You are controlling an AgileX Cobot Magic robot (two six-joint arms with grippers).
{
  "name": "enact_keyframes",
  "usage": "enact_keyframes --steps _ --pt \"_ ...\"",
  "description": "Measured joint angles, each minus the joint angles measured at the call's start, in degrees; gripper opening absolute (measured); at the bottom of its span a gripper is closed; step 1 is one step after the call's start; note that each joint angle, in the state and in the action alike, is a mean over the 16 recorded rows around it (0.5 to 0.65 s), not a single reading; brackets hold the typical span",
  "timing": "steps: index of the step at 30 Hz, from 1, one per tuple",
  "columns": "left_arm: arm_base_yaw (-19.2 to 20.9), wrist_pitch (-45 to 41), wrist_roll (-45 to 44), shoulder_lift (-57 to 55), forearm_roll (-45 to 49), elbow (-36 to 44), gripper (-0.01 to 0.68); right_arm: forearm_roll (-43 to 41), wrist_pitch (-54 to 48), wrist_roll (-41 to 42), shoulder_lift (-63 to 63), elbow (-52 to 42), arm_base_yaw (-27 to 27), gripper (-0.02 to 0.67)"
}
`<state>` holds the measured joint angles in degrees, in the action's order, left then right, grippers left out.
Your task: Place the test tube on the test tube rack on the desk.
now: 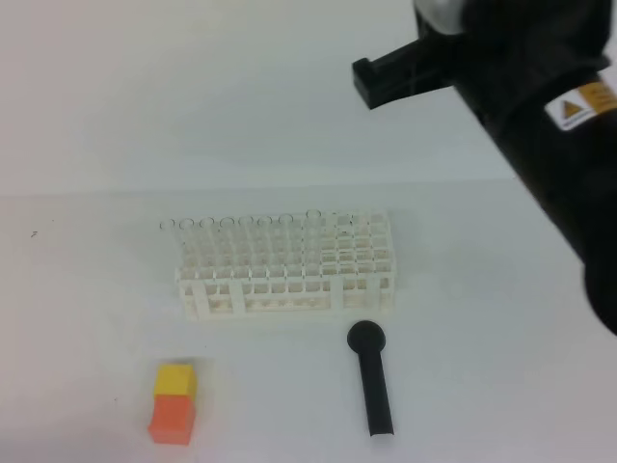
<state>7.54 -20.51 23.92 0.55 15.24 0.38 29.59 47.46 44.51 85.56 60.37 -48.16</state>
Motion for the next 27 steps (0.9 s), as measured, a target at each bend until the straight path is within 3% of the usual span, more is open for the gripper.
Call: enact_keyframes --steps 5,16,27 --pt "0.0 -0.2 0.0 -0.2 0.0 -0.3 -0.001 -4.9 -2.4 3.1 -10.0 -4.0 0.1 0.01" --pt "0.0 -0.2 0.0 -0.2 0.0 -0.3 -0.001 -14.0 -13.9 4.1 -29.8 -18.3 4.0 -0.001" --pt "0.0 0.1 0.0 0.2 0.0 0.2 -0.001 -19.4 -23.0 4.2 -50.1 -37.8 17.0 -0.001"
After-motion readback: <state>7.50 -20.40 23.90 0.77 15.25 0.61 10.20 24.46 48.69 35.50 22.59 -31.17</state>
